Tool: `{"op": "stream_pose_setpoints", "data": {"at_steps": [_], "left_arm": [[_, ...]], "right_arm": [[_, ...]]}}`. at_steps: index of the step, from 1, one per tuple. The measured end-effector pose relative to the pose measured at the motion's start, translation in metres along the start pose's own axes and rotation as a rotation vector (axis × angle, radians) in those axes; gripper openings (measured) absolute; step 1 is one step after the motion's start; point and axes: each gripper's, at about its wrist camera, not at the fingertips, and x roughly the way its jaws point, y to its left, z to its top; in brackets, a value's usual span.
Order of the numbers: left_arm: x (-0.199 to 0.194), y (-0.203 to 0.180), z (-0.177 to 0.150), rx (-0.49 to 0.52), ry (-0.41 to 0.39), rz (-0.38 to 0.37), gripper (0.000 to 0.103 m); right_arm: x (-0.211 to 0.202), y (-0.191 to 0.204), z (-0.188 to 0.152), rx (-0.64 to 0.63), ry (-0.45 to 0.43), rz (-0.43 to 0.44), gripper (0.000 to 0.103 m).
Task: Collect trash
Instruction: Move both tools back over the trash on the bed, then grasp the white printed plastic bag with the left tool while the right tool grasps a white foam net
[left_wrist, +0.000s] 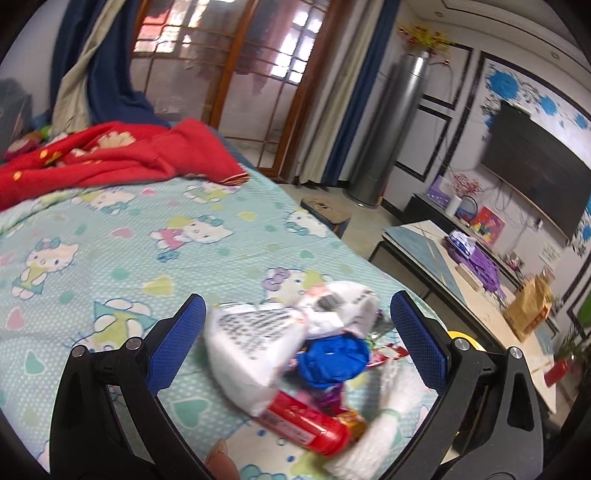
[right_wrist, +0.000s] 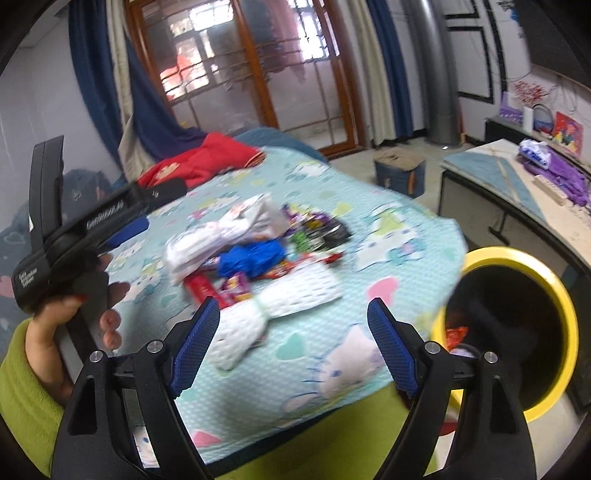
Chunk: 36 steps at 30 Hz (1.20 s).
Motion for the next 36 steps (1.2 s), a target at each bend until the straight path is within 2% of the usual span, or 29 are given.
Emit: {"op": "stream_pose_setpoints", "data": {"at_steps": [8, 12, 16, 22, 24, 28, 34, 36], "left_arm": [[0.011, 0.03, -0.004, -0.098, 0.073, -0.005, 0.092], [0.023, 0.045, -0.013, -0.182, 0.132, -0.039, 0.092], [0.031, 0.052, -0.021, -0.221, 0.163, -0.074, 0.092], [0.037, 0.057, -0.026, -0.272, 0.191, -0.121, 0.091], [0.037, 0.057, -0.027, -0.276, 0.197, -0.133, 0.084], [0.037, 0.055, -0.026, -0.278, 0.197, -0.133, 0.069], [0.036, 0.055, -0.025, -0.282, 0.212, -0.136, 0.056], [0.035, 0.055, -0.025, -0.285, 0.214, -0.133, 0.052]], "right_arm": [[0.026, 0.022, -0.002, -0.005, 0.069, 0.024, 0.08], [0.039, 0.03, -0.006, -0.003, 0.108, 0.038, 0.08], [0.048, 0.033, -0.011, 0.001, 0.136, 0.044, 0.079], [0.054, 0.028, -0.017, 0.022, 0.168, 0.059, 0.06], [0.057, 0.025, -0.02, 0.035, 0.184, 0.07, 0.052], [0.057, 0.02, -0.024, 0.048, 0.201, 0.081, 0.044], [0.052, 0.02, -0.028, 0.031, 0.202, 0.085, 0.029], [0.049, 0.02, -0.028, 0.024, 0.196, 0.082, 0.028]]}}
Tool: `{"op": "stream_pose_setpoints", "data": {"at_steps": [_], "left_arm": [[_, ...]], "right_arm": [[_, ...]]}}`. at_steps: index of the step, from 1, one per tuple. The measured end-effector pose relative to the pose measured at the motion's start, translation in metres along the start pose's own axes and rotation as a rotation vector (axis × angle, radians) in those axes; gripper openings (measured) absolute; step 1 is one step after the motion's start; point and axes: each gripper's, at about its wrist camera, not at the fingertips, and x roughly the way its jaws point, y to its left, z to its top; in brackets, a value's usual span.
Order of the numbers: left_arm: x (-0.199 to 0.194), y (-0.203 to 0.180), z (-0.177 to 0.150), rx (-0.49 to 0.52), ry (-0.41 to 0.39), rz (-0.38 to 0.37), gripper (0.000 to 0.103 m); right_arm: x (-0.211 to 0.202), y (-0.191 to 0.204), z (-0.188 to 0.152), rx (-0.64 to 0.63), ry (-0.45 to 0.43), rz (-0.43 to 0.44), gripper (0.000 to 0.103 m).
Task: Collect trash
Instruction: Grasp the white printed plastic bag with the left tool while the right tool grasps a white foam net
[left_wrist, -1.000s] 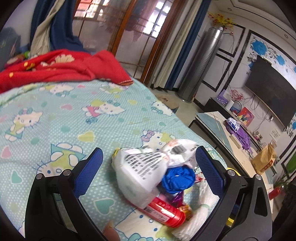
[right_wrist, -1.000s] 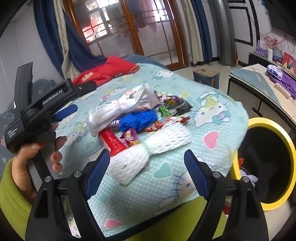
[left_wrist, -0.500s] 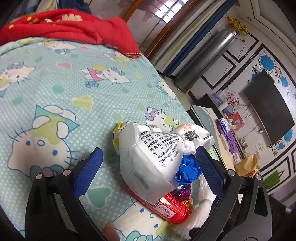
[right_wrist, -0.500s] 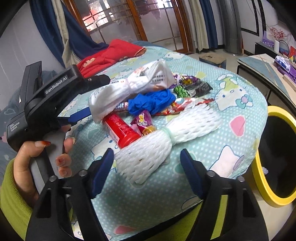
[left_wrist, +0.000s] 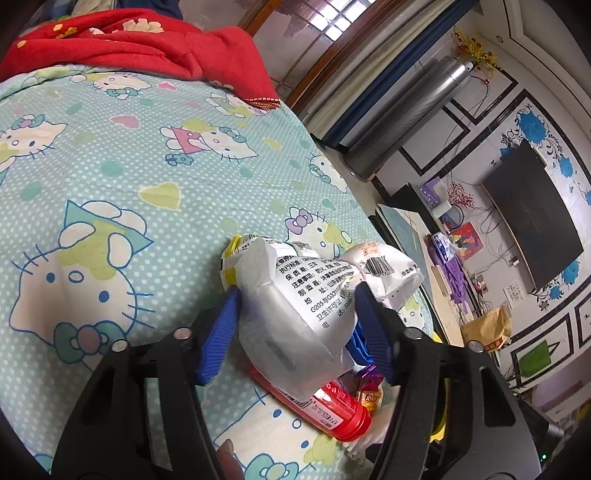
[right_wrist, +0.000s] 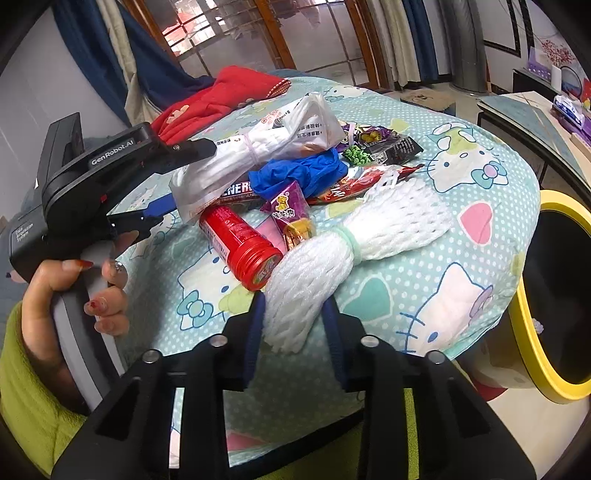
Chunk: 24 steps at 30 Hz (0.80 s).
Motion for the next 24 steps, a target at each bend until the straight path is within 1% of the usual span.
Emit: {"op": "stream_pose_setpoints", "data": {"at_steps": [2, 7, 15, 20, 24], "left_arm": [[-0.002, 0.001, 0.0, -0.004, -0.007, 0.002, 0.046], [-0.013, -0.001, 0.004, -0.002, -0.045, -0.01, 0.037], [-0.034, -0.012, 0.013, 0.032, -0.108, -0.039, 0.036], [-0.042, -0.024, 0.014, 0.06, -0.128, -0.058, 0.036], [-0.045, -0.036, 0.013, 0.095, -0.136, -0.07, 0.036]], "right_arm": [[-0.003, 0.0, 0.0, -0.004, -0.011, -0.004, 0.025], [-0.013, -0.002, 0.001, -0.01, -0.044, -0.021, 0.023], [-0.03, 0.002, 0.005, -0.053, -0.112, -0.038, 0.023], [-0.044, -0.002, 0.011, -0.075, -0.163, -0.055, 0.023], [-0.05, -0.008, 0.015, -0.083, -0.184, -0.076, 0.023]]}}
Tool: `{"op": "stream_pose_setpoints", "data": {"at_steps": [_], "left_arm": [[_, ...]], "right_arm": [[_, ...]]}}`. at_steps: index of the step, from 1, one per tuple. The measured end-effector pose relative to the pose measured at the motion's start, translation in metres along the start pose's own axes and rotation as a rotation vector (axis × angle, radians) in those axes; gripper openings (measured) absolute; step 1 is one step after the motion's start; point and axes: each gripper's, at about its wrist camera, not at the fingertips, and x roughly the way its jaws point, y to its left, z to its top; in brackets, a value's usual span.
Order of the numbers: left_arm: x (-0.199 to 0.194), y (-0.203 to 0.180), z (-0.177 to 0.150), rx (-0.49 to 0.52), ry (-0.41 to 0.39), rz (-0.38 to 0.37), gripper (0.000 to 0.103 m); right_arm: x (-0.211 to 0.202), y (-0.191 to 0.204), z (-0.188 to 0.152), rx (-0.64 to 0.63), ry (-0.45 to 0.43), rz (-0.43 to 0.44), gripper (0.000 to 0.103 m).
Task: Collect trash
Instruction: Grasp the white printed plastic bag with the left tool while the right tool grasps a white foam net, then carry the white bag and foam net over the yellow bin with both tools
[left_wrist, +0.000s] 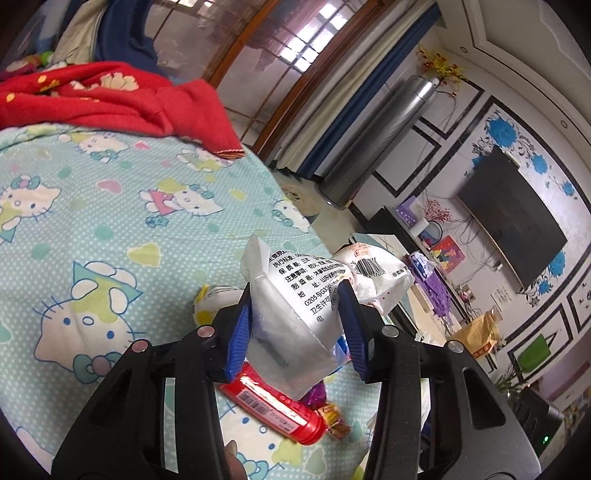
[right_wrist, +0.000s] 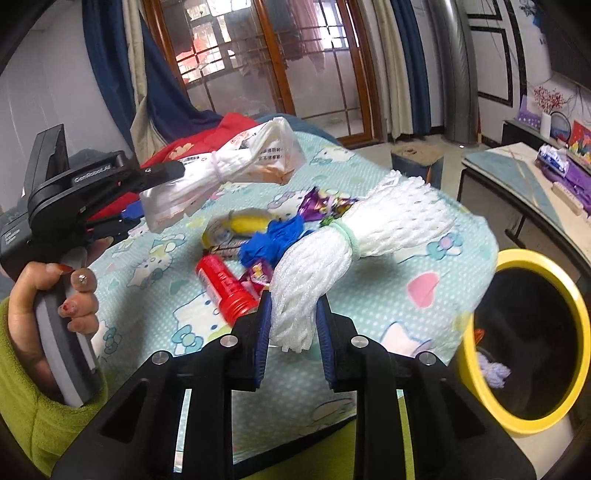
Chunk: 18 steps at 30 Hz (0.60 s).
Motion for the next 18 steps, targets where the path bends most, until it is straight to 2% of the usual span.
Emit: {"op": "stream_pose_setpoints", "data": {"at_steps": [9, 18], "left_arm": [[0.004, -0.023, -0.01, 0.057, 0.017, -0.021, 0.036], [0.017, -0.052, -0.028, 0.13, 0.059, -0.052, 0.036]], "right_arm": [[-0.013, -0.021, 0.008, 0.012, -0.042, -0.04, 0.023], [-0.031, -0.058, 0.01, 0.074, -0.07, -0.086, 0.023]]}}
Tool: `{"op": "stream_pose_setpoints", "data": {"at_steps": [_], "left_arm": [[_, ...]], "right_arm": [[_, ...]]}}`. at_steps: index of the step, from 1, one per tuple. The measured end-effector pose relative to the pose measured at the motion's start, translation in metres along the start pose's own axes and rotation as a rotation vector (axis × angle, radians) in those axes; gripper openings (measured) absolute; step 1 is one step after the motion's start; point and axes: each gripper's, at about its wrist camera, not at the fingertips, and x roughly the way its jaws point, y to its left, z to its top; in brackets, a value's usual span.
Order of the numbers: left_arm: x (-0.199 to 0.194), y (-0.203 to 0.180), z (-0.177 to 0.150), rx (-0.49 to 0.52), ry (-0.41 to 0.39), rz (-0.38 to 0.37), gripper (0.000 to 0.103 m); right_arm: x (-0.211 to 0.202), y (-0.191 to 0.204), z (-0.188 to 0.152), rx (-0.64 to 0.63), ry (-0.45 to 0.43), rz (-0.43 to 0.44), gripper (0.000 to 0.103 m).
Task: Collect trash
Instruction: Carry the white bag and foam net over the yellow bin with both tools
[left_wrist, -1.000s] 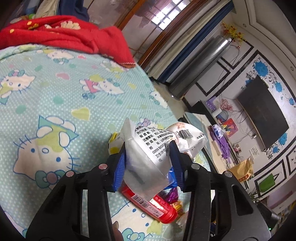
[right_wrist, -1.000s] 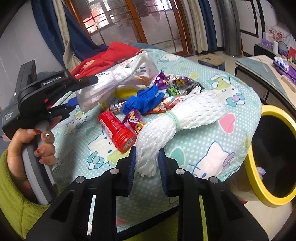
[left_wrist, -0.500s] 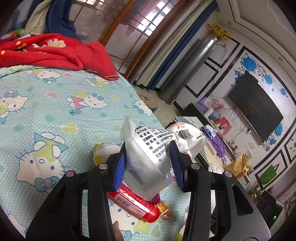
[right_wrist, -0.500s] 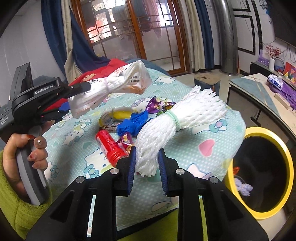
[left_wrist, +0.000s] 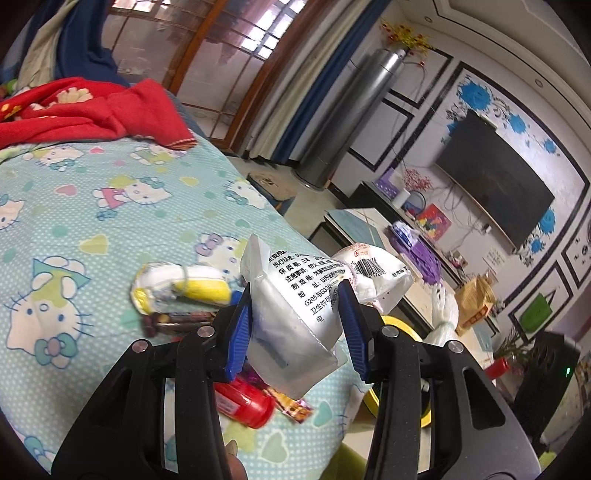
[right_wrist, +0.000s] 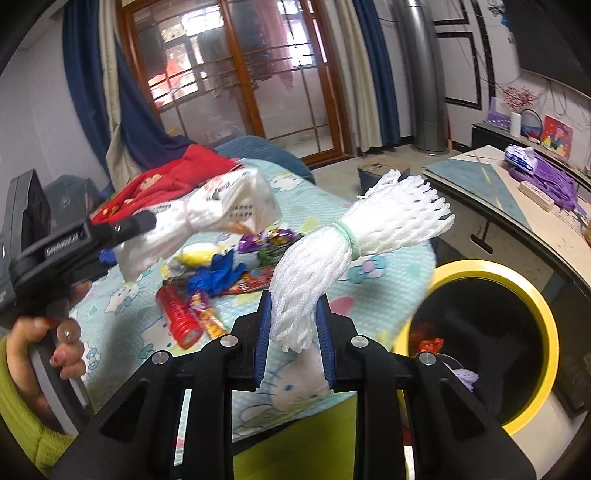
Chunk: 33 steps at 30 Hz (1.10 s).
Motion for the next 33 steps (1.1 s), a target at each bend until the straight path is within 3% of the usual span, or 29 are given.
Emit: {"op": "stream_pose_setpoints", "data": {"at_steps": [33], "left_arm": [[0.058, -0.094, -0.042, 0.24, 0.109, -0.065, 0.037]], "right_arm": [[-0.043, -0.116, -0.028, 0.173, 0.001, -0.157, 0.023]]}}
